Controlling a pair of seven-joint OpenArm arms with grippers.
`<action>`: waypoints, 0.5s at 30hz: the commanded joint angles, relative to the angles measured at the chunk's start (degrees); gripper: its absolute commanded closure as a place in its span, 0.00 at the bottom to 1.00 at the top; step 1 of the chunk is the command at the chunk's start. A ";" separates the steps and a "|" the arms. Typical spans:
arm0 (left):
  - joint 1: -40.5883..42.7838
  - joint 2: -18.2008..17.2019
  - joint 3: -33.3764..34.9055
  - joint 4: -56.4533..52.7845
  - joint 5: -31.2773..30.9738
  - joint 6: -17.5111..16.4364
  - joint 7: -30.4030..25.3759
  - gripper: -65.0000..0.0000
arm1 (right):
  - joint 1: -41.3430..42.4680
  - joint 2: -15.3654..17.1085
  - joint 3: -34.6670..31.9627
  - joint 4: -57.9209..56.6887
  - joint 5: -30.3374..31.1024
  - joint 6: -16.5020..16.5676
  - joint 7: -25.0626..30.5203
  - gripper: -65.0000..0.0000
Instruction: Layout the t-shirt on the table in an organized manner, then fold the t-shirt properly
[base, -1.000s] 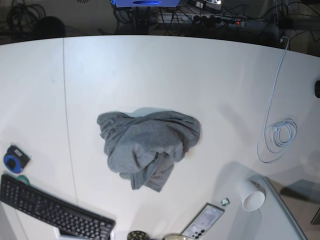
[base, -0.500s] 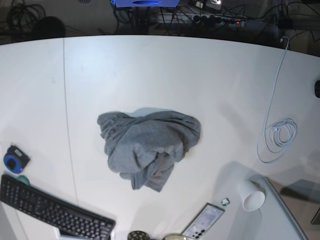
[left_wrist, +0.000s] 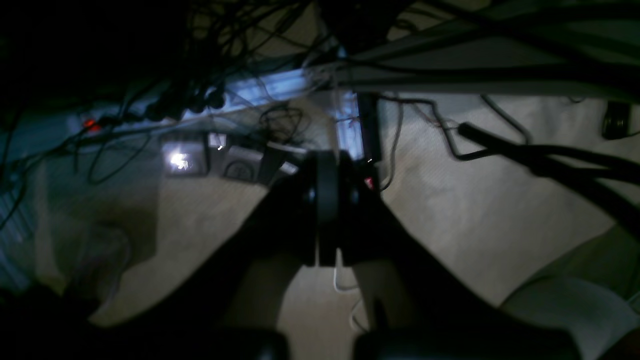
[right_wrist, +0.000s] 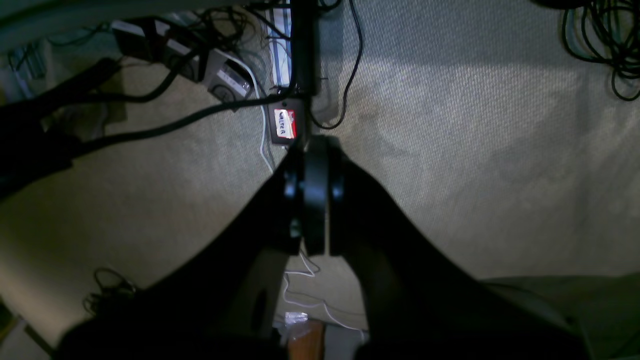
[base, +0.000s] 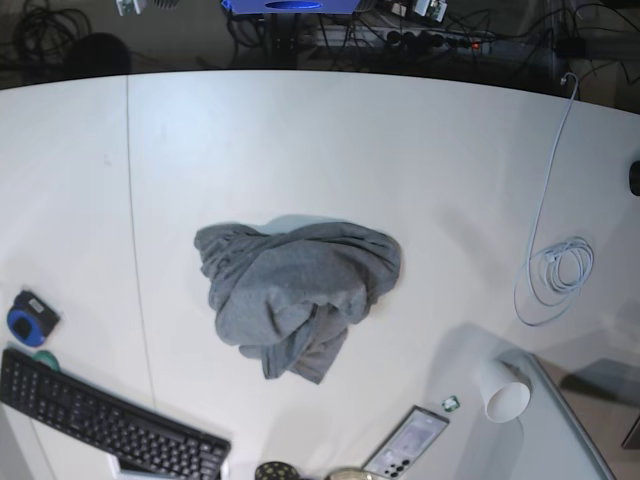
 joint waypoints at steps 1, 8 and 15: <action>2.52 -1.22 0.05 2.69 0.23 -0.23 -1.29 1.00 | -3.08 0.87 0.35 2.63 0.28 0.38 0.33 1.00; 13.42 -4.65 -0.04 20.71 0.14 -0.23 -4.28 1.00 | -17.67 2.89 6.86 28.48 0.37 0.38 -1.69 1.00; 22.13 -7.99 -0.04 32.31 0.14 -0.23 -4.45 1.00 | -27.25 2.80 14.07 47.20 0.37 0.38 -9.51 1.00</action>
